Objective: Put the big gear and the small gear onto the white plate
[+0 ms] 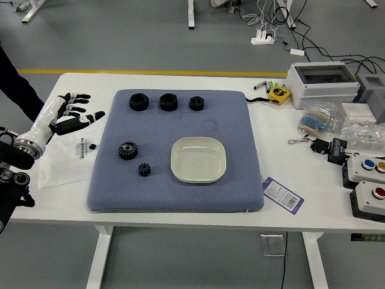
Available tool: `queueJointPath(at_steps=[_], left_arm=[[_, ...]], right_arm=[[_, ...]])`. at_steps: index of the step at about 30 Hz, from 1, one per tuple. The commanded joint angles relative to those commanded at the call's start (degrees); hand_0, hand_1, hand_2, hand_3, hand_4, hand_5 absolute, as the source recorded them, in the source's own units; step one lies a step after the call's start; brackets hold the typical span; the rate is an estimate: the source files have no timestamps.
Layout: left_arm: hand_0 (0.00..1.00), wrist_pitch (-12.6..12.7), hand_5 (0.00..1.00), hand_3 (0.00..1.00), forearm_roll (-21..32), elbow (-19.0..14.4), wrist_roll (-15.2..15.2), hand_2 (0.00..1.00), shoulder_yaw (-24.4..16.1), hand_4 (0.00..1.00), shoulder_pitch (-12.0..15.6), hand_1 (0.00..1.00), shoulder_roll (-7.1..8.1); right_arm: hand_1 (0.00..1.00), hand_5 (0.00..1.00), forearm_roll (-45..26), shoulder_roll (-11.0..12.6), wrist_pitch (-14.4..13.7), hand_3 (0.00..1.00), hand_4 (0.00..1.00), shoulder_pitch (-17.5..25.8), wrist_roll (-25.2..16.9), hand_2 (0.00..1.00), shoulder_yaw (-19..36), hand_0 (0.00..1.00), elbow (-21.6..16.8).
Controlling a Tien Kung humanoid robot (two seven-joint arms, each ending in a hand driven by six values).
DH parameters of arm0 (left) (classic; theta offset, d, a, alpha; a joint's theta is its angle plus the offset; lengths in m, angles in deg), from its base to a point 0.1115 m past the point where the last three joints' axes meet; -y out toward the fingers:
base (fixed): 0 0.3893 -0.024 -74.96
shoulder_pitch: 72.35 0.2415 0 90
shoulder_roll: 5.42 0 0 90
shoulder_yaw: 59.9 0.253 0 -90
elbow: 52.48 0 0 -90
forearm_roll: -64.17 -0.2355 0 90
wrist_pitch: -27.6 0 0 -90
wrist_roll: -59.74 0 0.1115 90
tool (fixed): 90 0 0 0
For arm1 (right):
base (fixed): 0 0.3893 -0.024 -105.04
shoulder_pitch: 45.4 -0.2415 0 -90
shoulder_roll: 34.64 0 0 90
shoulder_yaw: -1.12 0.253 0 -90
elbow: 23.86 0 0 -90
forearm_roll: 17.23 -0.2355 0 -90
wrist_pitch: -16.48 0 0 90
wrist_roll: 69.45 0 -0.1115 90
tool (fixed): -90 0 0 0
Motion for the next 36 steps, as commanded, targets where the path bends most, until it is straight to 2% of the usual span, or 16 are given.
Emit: queueJointPath(at_steps=[3, 4, 6, 8, 11, 18, 21, 22, 28, 29, 34, 36], left_arm=[[0.705, -2.6, 0.347, 0.826, -5.3, 0.6, 1.9, 0.836, 4.0, 0.998, -2.2, 0.746, 1.08], [0.705, -3.6, 0.286, 0.837, -6.6, 1.0, 2.5, 0.847, 5.8, 0.998, -3.3, 0.753, 1.56], [0.705, -4.2, 0.286, 0.837, -7.9, 1.5, 2.7, 0.847, 7.9, 0.998, -4.5, 0.753, 2.13], [0.705, -4.3, 0.286, 0.837, -10.1, 2.3, 2.8, 0.847, 12.1, 0.998, -6.6, 0.753, 2.83], [0.704, -4.5, 0.265, 0.844, -11.4, 3.1, 2.6, 0.858, 16.2, 0.998, -8.2, 0.759, 3.13], [0.707, -4.6, 0.268, 0.843, -10.9, 3.9, 2.3, 0.858, 18.8, 0.998, -9.6, 0.762, 2.79], [0.707, -3.9, 0.268, 0.843, -10.5, 5.1, 1.5, 0.858, 21.7, 0.998, -10.9, 0.762, 2.51], [0.697, -3.8, 0.158, 0.83, -10.5, 5.2, 1.5, 0.839, 21.9, 0.998, -11.0, 0.745, 2.48], [0.697, -3.3, 0.158, 0.83, -10.4, 7.3, 0.2, 0.839, 25.9, 0.998, -13.2, 0.745, 1.71], [0.686, -3.3, 0.084, 0.812, -10.5, 7.5, 0.0, 0.808, 26.3, 0.96, -13.5, 0.726, 1.65], [0.686, -2.7, 0.084, 0.812, -10.5, 9.6, -1.2, 0.808, 29.0, 0.96, -15.4, 0.726, 1.3], [0.678, -2.7, 0.065, 0.793, -10.5, 10.5, -1.5, 0.777, 29.7, 0.933, -16.0, 0.708, 1.17]], right_arm=[[0.711, 0.786, 0.0, 0.0, 0.0, 0.704, 0.911, 0.0, 0.1, 0.787, 0.0, 0.74, 0.0], [0.711, 0.786, 0.0, 0.0, 0.0, 0.705, 0.91, 0.0, 0.1, 0.787, 0.0, 0.74, 0.0], [0.711, 0.786, 0.1, 0.0, -0.1, 0.705, 0.91, 0.1, 0.2, 0.787, 0.1, 0.74, -0.1], [0.711, 0.786, 0.3, -0.1, -0.2, 0.705, 0.91, 0.1, 0.3, 0.787, 0.3, 0.74, -0.1], [0.712, 0.785, 0.6, -0.1, -0.3, 0.705, 0.91, 0.1, 0.4, 0.788, 0.5, 0.74, -0.1], [0.712, 0.787, 1.2, -0.1, -0.4, 0.704, 0.908, 0.1, 0.6, 0.787, 0.8, 0.739, -0.2], [0.712, 0.787, 1.7, -0.1, -0.5, 0.704, 0.908, 0.1, 0.8, 0.787, 1.1, 0.739, -0.2], [0.711, 0.786, 1.7, -0.1, -0.5, 0.704, 0.908, 0.1, 0.8, 0.785, 1.2, 0.738, -0.2], [0.711, 0.786, 1.9, -0.1, -0.5, 0.704, 0.908, 0.0, 0.9, 0.785, 1.3, 0.738, -0.3], [0.711, 0.785, 1.9, -0.1, -0.5, 0.702, 0.907, 0.0, 0.9, 0.786, 1.3, 0.74, -0.3], [0.711, 0.785, 1.5, 0.0, -0.6, 0.702, 0.907, -0.3, 0.8, 0.786, 1.1, 0.74, -0.3], [0.711, 0.785, 1.6, 0.1, -0.6, 0.701, 0.906, -0.4, 0.8, 0.785, 1.1, 0.74, -0.4]])
